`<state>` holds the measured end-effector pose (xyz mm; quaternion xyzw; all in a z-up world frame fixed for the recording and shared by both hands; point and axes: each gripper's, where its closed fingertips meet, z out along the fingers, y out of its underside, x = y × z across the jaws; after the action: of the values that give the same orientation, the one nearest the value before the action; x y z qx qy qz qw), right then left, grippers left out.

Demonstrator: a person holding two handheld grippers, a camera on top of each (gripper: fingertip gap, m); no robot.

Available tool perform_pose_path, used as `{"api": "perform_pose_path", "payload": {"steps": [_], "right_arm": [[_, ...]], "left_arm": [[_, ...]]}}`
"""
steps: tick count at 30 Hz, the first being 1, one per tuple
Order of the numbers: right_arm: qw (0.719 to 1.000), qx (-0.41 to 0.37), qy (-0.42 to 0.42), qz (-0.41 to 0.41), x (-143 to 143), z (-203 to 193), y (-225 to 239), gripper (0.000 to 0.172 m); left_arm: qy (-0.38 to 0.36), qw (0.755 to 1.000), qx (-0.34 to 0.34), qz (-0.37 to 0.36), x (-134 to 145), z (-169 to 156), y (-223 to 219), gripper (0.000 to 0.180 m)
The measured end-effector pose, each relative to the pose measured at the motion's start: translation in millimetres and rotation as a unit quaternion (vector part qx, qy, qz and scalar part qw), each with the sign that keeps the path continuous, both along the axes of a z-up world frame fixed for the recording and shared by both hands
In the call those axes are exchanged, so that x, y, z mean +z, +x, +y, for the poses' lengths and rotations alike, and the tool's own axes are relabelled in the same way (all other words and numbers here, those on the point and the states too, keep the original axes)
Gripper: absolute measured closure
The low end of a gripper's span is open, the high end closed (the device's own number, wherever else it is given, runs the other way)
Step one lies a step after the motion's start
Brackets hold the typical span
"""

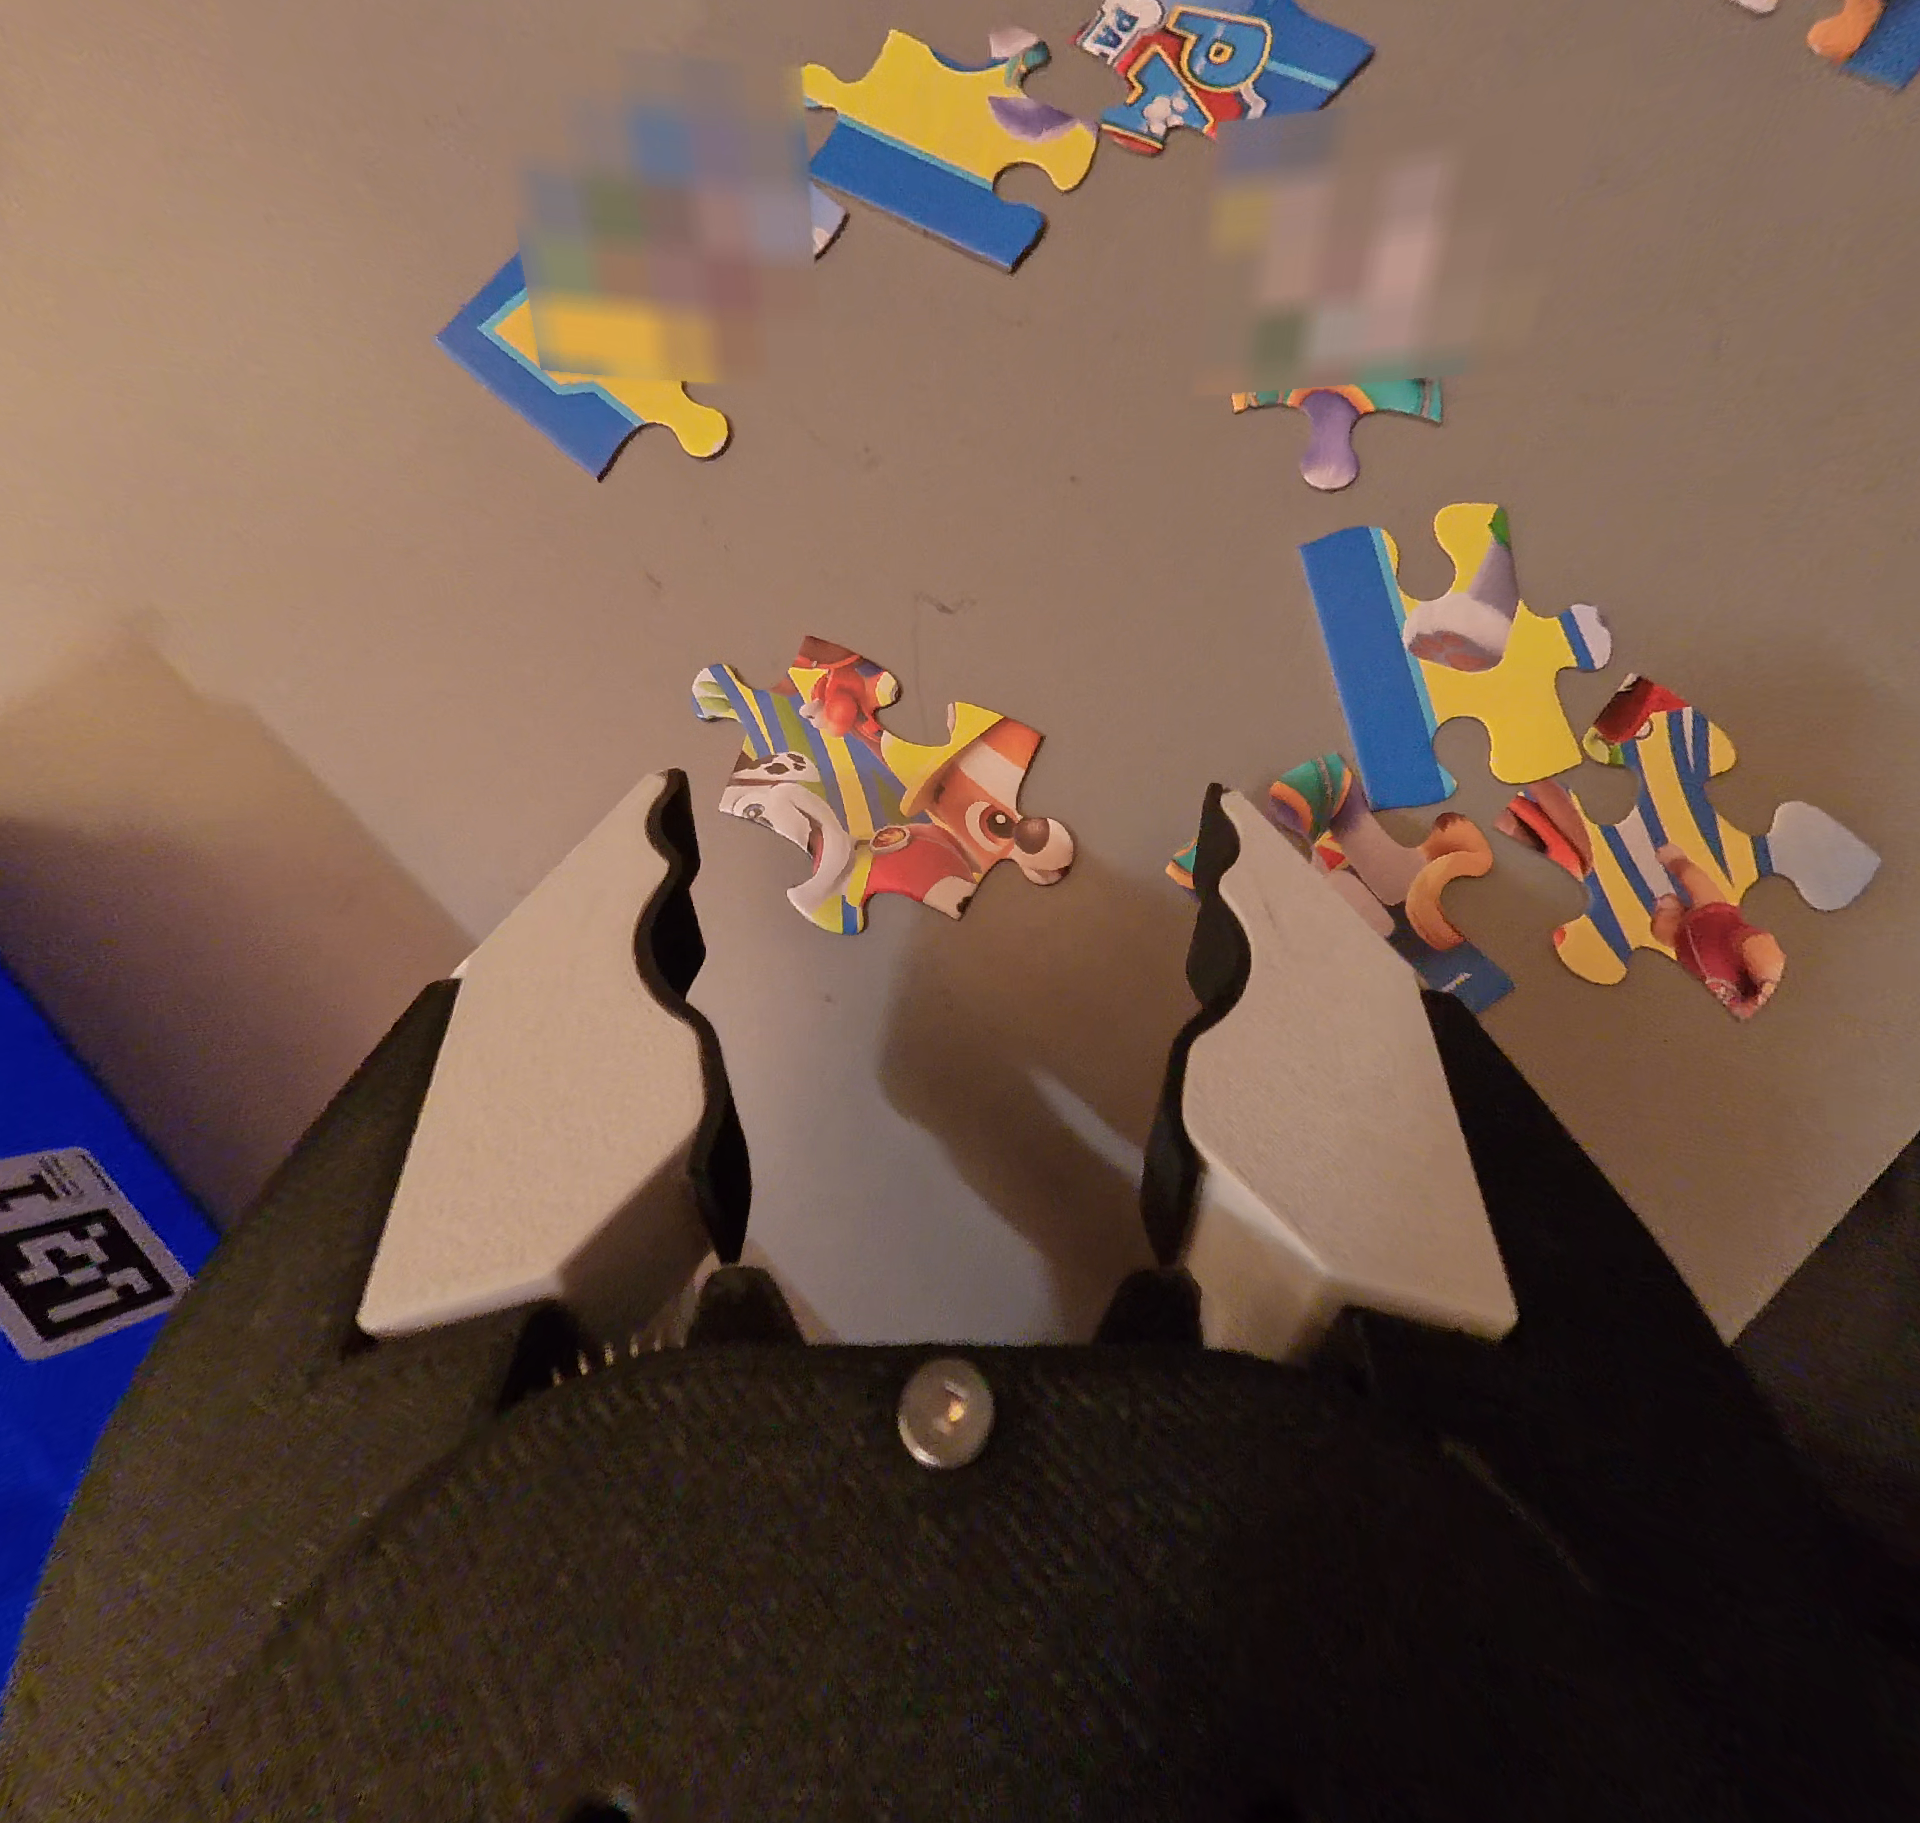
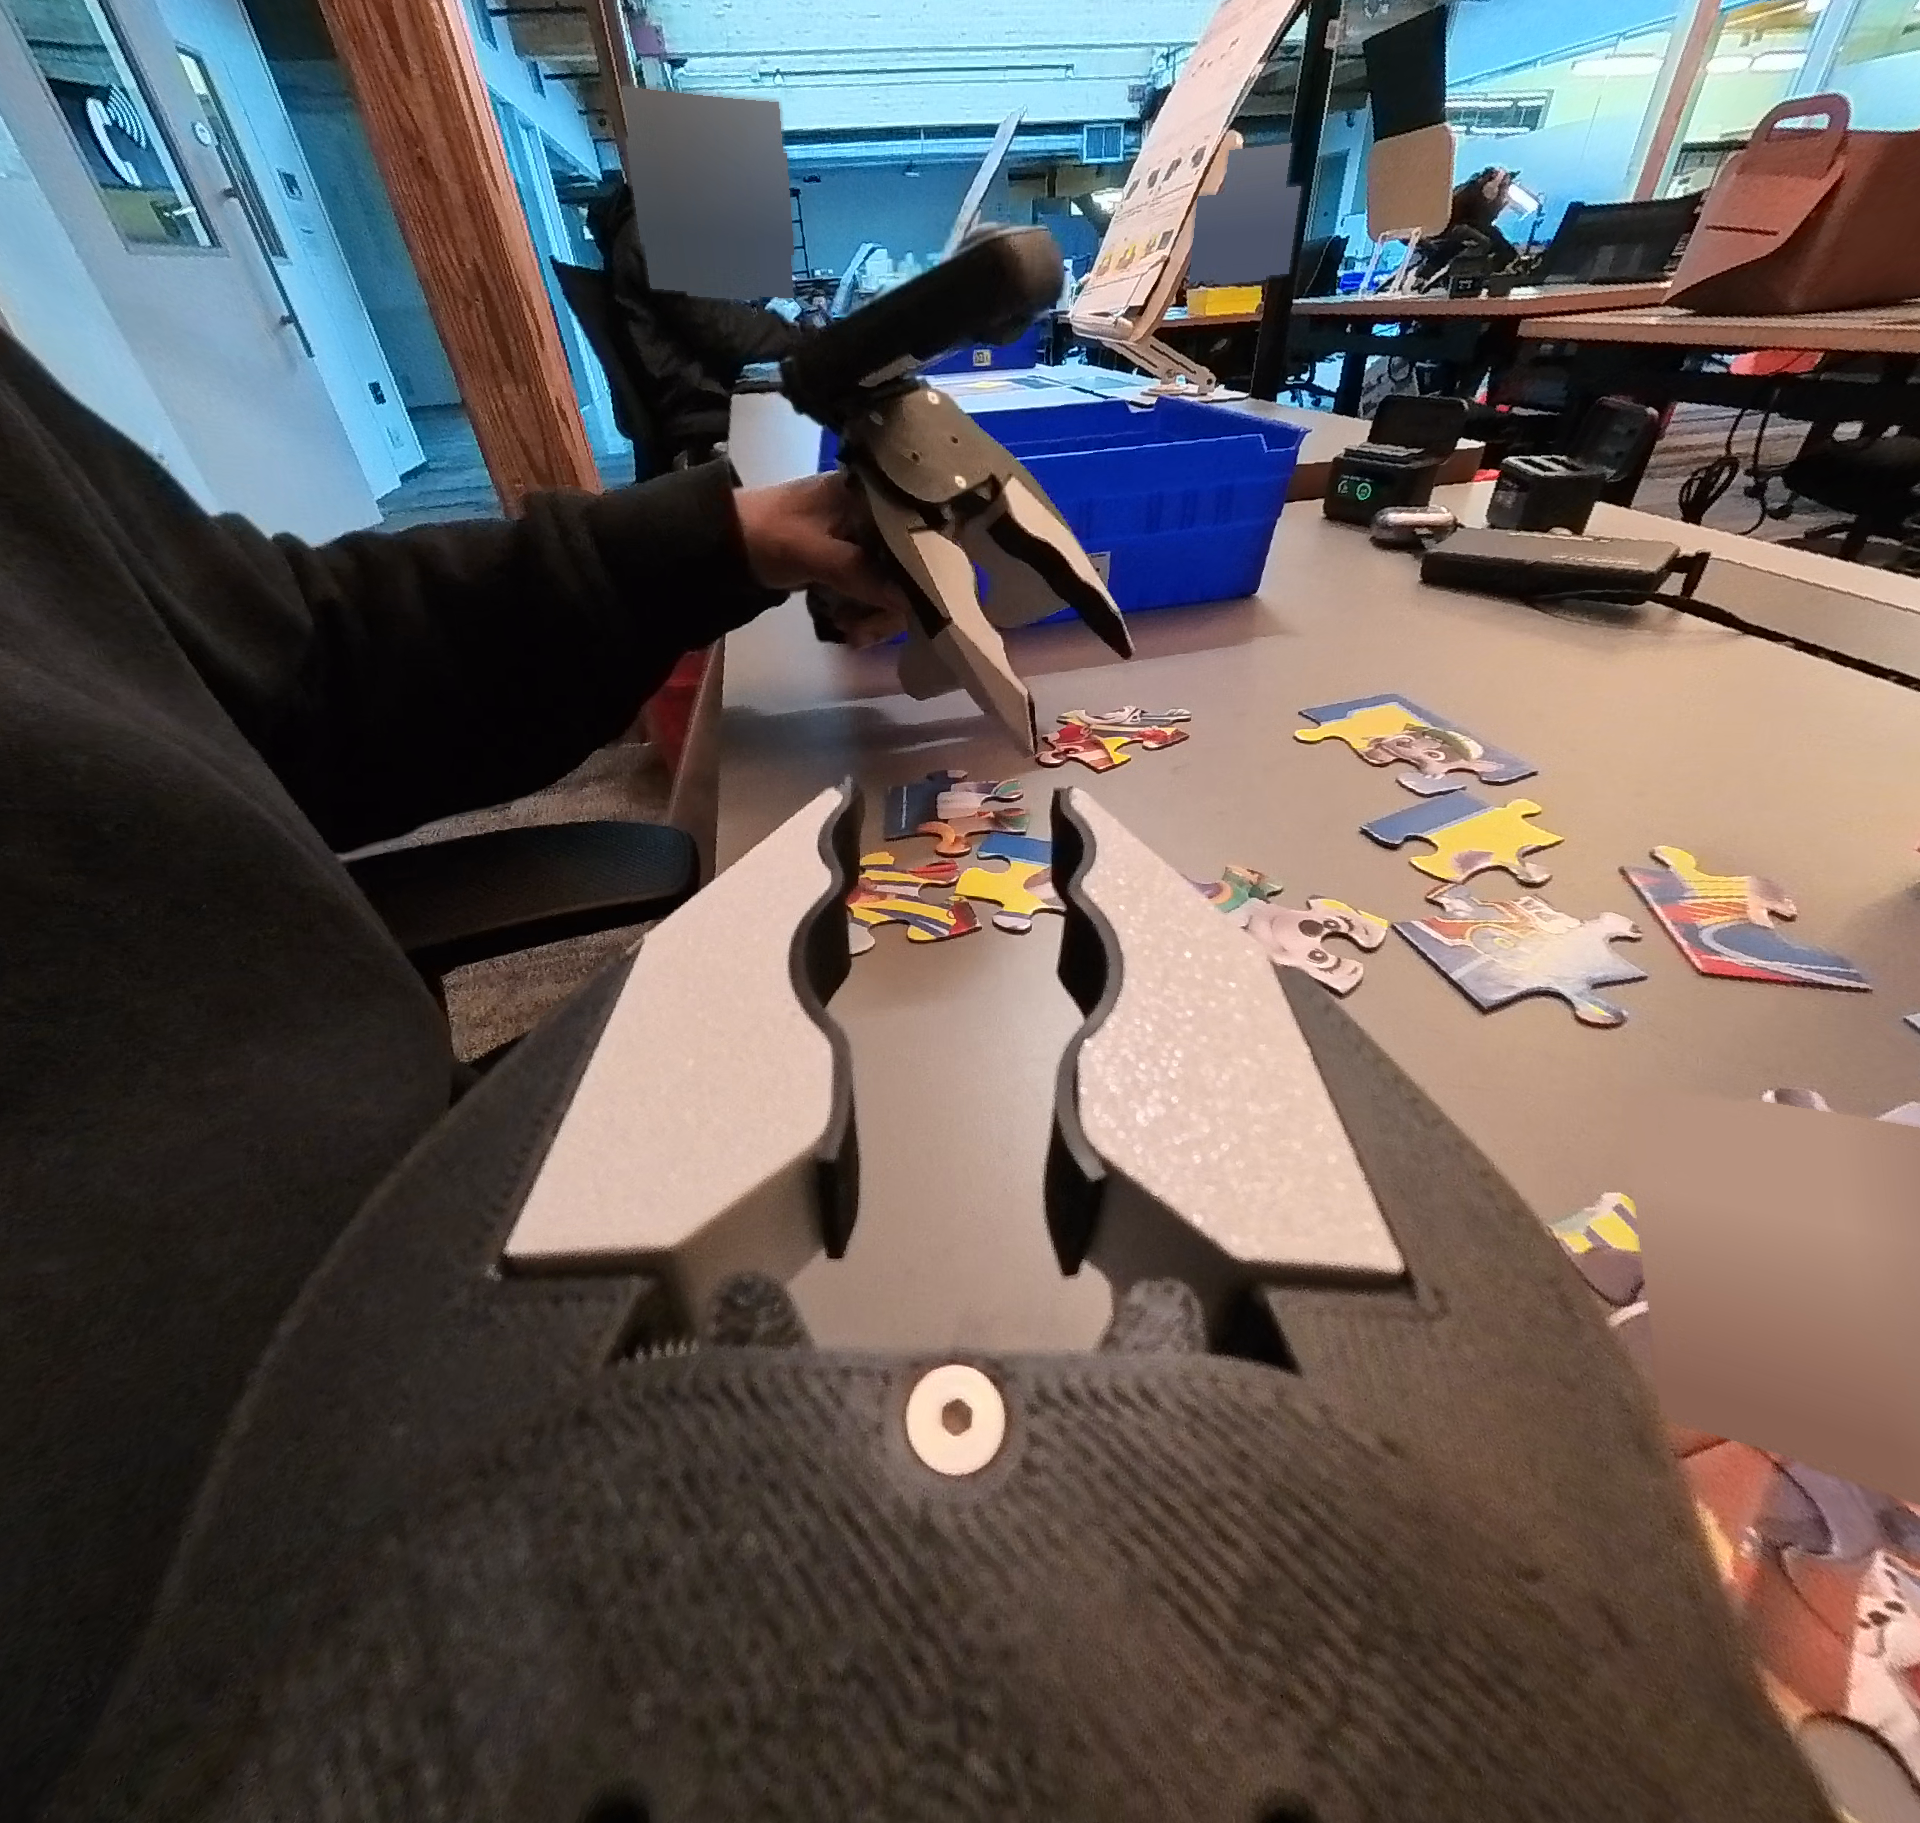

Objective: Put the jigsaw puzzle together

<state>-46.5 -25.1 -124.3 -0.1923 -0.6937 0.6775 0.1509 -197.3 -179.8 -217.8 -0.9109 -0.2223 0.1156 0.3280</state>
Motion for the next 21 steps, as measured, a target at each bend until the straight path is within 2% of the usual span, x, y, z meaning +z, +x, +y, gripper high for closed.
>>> {"api": "perform_pose_path", "payload": {"steps": [5,10,15,18,21], "right_arm": [[1.000,0.001,-0.007,-0.001,0,1,1,0.136],[1.000,0.004,-0.006,0.000,1,1,2,0.137],[1.000,0.002,-0.012,0.002,3,3,3,0.137],[1.000,-0.001,-0.019,0.004,5,5,4,0.137],[1.000,-0.010,-0.020,0.008,6,11,5,0.137]], "left_arm": [[-0.028,0.999,-0.031,-0.017,-3,8,2,0.085],[-0.109,0.991,-0.076,-0.010,-9,5,-10,0.085],[-0.167,0.973,-0.145,-0.069,-9,5,-10,0.089],[-0.215,0.959,-0.154,-0.098,-20,-5,-13,0.089],[-0.223,0.957,-0.151,-0.111,-24,-9,-13,0.089]]}}
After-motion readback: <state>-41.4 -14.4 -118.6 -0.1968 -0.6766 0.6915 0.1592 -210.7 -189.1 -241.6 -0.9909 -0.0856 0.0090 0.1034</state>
